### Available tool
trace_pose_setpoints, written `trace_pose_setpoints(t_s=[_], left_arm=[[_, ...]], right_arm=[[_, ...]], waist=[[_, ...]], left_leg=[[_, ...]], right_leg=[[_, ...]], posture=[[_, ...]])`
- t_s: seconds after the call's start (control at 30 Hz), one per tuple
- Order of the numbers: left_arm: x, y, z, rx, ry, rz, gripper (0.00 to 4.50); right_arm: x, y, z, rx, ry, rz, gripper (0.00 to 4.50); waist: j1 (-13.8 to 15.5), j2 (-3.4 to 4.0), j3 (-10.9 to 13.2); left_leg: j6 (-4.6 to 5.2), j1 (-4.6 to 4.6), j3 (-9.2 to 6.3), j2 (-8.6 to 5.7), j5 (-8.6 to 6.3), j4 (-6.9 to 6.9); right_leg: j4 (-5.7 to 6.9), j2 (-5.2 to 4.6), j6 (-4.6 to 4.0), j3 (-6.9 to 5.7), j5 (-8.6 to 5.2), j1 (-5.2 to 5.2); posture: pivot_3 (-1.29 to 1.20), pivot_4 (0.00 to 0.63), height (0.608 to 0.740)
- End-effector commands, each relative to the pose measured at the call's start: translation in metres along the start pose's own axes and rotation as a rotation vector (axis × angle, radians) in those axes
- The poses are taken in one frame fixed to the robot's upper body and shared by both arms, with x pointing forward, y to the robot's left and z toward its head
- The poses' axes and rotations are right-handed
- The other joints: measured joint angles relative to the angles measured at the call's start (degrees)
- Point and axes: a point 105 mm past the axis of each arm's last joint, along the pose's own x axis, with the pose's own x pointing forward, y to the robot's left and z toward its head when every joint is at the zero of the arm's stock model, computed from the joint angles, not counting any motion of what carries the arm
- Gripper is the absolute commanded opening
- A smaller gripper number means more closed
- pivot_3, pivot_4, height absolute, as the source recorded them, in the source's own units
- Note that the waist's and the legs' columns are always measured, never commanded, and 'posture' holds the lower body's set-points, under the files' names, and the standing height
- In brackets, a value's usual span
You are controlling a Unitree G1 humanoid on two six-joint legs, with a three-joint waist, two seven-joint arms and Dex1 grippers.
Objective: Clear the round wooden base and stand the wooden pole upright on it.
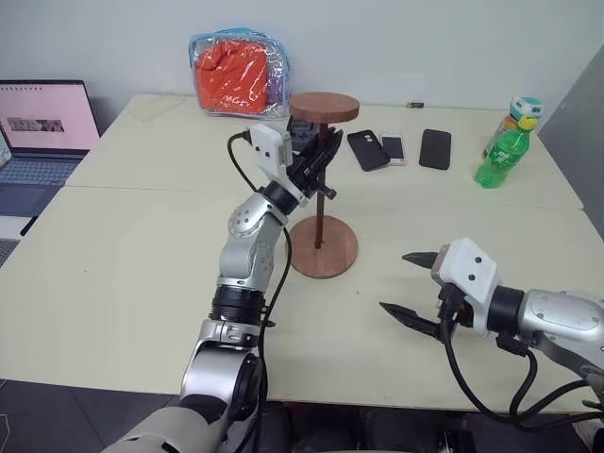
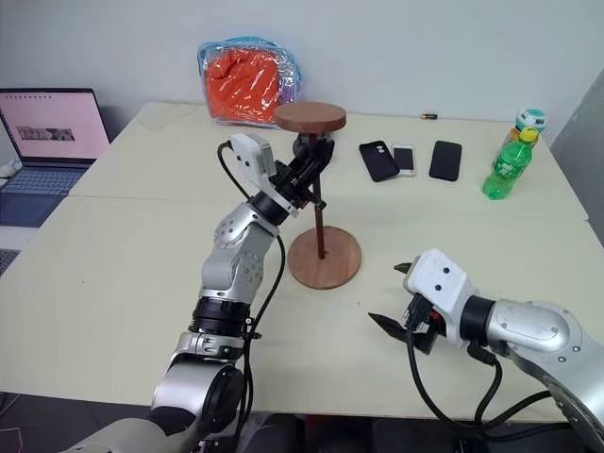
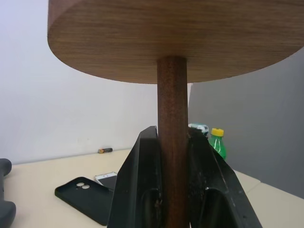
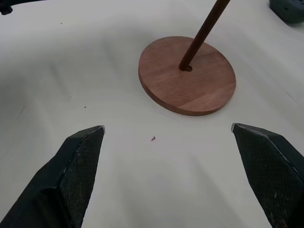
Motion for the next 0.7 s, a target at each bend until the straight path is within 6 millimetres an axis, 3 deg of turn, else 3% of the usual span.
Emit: trace_pose_setpoints(t_s=[0.03, 0.4, 0.7], left_arm=[[0.007, -0.009, 0.017, 0.064, -0.054, -0.037, 0.28], [-0.001, 0.003, 0.018, 0.044, -0.067, 0.012, 0.28], [0.005, -0.001, 0.018, 0.028, -0.075, 0.002, 0.28]], right_arm=[[-0.001, 0.007, 0.005, -0.022, -0.018, 0.007, 4.50], [0.001, 0.010, 0.003, -0.006, -0.019, 0.004, 4.50], [0.004, 0.014, 0.000, -0.003, -0.005, -0.005, 4.50]], waist=[[0.0, 0.00, 0.0], [0.0, 0.00, 0.0], [0.0, -0.01, 0.0]], left_leg=[[0.00, 0.00, 0.00, 0.00, 0.00, 0.00], [0.02, 0.00, 0.00, -0.01, -0.01, 0.00], [0.00, 0.00, 0.00, -0.02, 0.00, 0.01]], right_leg=[[0.00, 0.00, 0.00, 0.00, 0.00, 0.00], [0.00, 0.01, 0.00, -0.01, 0.00, 0.00], [0.00, 0.00, 0.00, -0.01, 0.00, 0.00]], posture=[[0.00, 0.150, 0.740], [0.00, 0.150, 0.740], [0.00, 0.150, 0.740]])
